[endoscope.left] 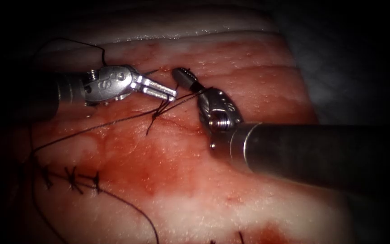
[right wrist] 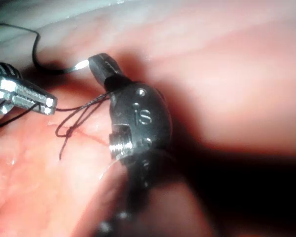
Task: Wound Closure
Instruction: Grab the suture short end with the right gripper, then tension the knot by moving the right arm down and the left arm up, then use the right jaws to cut the suture, then set the suture down onto the skin with the left gripper.
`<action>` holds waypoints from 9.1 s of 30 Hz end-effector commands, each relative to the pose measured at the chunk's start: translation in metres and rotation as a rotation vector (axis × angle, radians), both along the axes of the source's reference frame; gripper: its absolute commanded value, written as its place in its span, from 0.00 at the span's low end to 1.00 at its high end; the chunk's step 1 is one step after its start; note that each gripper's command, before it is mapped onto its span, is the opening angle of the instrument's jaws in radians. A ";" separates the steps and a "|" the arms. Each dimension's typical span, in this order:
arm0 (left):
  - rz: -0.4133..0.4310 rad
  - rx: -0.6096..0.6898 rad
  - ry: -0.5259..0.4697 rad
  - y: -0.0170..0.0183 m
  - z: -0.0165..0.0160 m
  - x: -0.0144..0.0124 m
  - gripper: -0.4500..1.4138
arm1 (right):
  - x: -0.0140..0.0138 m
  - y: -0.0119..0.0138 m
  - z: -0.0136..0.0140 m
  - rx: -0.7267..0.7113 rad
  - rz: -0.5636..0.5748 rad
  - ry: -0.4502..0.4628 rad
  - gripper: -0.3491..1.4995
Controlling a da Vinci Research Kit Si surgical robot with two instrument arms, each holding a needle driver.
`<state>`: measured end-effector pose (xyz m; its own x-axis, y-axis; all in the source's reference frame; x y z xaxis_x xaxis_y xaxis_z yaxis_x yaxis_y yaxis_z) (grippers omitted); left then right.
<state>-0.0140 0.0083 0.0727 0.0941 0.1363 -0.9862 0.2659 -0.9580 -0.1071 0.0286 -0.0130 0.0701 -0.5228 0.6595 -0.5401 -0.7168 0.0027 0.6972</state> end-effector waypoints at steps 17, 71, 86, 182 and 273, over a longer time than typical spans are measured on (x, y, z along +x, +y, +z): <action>-0.116 0.170 0.132 0.0078 0.0079 0.0047 0.00 | 0.0025 -0.0032 -0.0044 -0.162 -0.106 -0.060 0.00; -0.417 0.124 0.330 0.0276 0.0202 0.0005 0.00 | 0.0060 -0.0142 -0.0064 -0.079 -0.321 -0.037 0.00; -0.271 0.275 0.202 0.0237 0.0169 0.0021 0.00 | 0.0057 -0.0142 -0.0081 -0.162 -0.337 -0.039 0.28; -0.042 0.129 0.053 0.0104 -0.0255 0.0038 0.00 | 0.0105 0.0008 -0.0049 -0.367 -0.586 -0.284 0.89; 0.028 0.119 0.206 0.0045 0.0039 -0.0337 0.44 | -0.0332 0.0091 -0.0191 -0.392 -0.421 -0.541 0.89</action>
<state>-0.0473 0.0119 0.0763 -0.1176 0.2617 -0.9580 0.2625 -0.9222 -0.2841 -0.0053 -0.0043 0.0505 0.1324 0.4558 -0.8802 -0.8410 0.5216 0.1437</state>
